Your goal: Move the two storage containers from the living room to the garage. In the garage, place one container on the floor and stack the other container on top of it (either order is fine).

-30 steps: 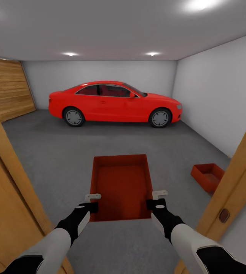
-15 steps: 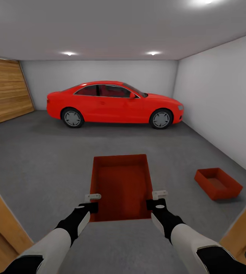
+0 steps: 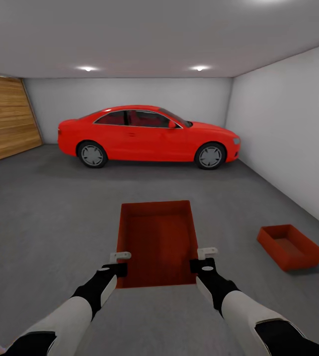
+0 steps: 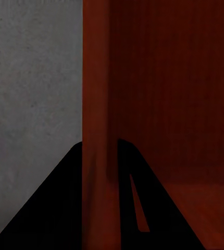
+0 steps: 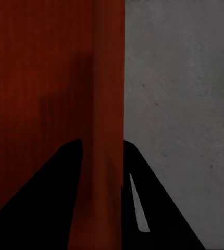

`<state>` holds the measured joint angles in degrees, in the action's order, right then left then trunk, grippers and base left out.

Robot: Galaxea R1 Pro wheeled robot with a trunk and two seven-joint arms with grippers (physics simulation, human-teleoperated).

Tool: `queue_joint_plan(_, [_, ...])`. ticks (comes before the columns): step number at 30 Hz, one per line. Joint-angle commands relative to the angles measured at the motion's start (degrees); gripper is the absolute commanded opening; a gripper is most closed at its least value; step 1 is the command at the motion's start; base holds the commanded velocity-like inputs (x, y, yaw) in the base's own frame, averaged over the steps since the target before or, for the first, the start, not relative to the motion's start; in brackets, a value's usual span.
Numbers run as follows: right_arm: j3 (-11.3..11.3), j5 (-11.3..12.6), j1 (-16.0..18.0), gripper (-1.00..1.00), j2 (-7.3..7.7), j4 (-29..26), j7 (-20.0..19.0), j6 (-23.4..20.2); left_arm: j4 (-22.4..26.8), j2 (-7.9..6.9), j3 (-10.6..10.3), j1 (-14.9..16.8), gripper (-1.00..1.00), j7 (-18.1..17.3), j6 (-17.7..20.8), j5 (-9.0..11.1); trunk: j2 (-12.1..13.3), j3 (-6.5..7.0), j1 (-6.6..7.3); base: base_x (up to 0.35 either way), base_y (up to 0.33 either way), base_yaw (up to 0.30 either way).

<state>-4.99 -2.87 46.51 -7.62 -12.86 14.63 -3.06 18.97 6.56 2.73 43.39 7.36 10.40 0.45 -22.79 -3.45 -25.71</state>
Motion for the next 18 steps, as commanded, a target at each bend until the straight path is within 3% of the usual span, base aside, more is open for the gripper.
queue_joint_plan(1, [-0.29, 0.94, 0.07, -1.00, 0.42, 0.21, 0.14, -0.28, 0.27, -2.06, -1.06, 0.02, -1.00, 0.20, -0.56, 0.18, -0.13, -0.13, -0.07, 0.323, 0.000, 0.000])
queue_joint_plan(18, [-0.29, 0.94, 0.07, -1.00, 0.42, 0.21, 0.14, -0.28, 0.33, -2.08, -1.06, 0.02, -1.00, 0.20, -0.56, 0.18, -0.13, -0.13, -0.07, 0.323, 0.000, 0.000])
